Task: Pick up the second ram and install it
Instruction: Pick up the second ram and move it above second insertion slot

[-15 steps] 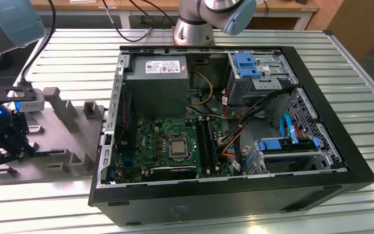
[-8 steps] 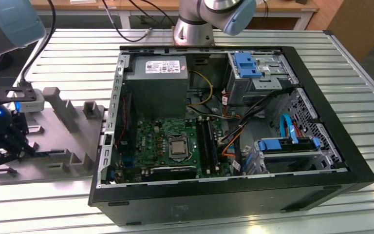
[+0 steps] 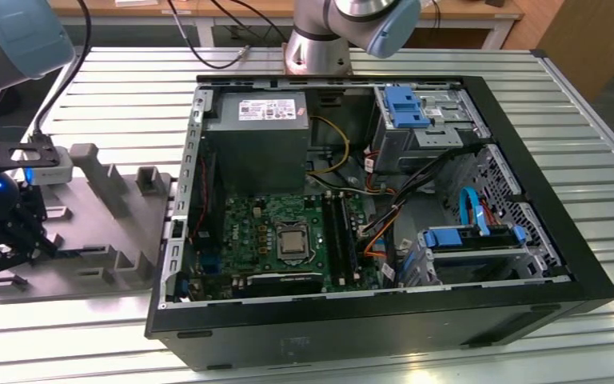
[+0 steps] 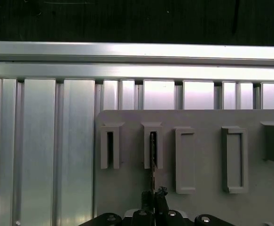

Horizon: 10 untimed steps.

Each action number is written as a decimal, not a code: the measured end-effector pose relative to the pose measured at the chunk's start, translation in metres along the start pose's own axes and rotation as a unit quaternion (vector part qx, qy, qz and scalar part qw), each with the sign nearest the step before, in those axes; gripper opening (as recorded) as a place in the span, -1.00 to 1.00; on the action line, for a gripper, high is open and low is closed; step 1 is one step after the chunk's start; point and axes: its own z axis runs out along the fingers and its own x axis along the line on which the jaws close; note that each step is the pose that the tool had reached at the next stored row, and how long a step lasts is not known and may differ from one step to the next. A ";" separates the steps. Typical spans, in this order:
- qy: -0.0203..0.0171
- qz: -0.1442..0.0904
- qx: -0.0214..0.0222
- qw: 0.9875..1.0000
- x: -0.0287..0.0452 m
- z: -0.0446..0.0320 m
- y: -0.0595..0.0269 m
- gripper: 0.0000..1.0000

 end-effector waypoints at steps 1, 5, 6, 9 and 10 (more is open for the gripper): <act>0.000 0.000 0.000 1.000 0.0000 0.0000 0.0000 -0.69; 0.000 0.000 0.000 1.000 0.0000 0.0000 0.0000 -0.75; 0.000 0.000 0.000 1.000 0.0000 0.0000 0.0000 -0.75; 0.000 0.000 0.000 1.000 0.0000 0.0001 0.0000 -0.75; 0.000 0.000 0.000 1.000 0.0000 0.0001 0.0000 -0.75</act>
